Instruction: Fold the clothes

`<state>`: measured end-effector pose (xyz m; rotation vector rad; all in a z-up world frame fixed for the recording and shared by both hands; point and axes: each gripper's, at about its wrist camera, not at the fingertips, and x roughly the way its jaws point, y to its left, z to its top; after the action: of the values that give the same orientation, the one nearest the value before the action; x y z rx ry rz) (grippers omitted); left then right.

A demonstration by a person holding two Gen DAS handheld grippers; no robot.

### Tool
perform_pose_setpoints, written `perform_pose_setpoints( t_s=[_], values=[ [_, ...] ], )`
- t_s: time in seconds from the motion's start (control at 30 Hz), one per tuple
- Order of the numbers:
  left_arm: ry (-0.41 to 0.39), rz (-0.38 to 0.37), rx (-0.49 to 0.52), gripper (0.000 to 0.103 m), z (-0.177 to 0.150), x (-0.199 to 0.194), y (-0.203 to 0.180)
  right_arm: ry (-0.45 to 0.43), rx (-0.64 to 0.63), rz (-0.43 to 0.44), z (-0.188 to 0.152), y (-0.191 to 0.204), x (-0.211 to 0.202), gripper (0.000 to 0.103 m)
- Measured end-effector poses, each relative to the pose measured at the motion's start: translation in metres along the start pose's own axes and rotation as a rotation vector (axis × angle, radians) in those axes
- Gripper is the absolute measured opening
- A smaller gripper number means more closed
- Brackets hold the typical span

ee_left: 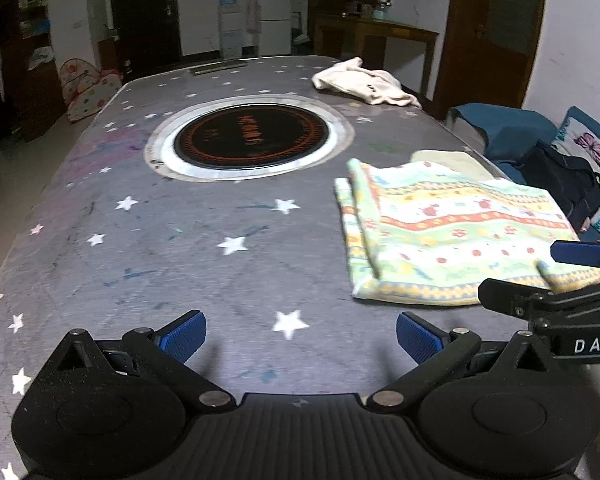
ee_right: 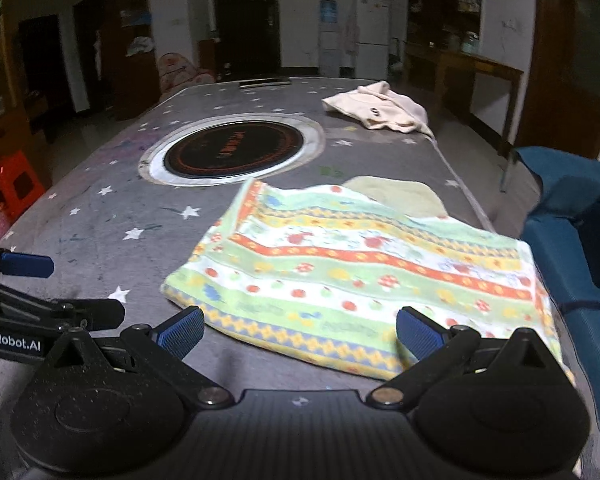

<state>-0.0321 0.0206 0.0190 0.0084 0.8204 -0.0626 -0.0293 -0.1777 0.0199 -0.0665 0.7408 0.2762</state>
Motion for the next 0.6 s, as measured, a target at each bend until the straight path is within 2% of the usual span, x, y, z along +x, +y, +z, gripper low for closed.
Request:
perform_pose_setpoints(
  t_s=[0.27,0.6],
  values=[
    [0.014,-0.028,0.041,0.103,-0.001,0.003,-0.022,0.008,0.024,-0.06,-0.009,-0.017,-0.009,0.103],
    [0.007,-0.07,0.07,0.103,-0.002,0.004,-0.041,0.007,0.046,-0.09,-0.016,-0.03,-0.016,0.103]
  ],
)
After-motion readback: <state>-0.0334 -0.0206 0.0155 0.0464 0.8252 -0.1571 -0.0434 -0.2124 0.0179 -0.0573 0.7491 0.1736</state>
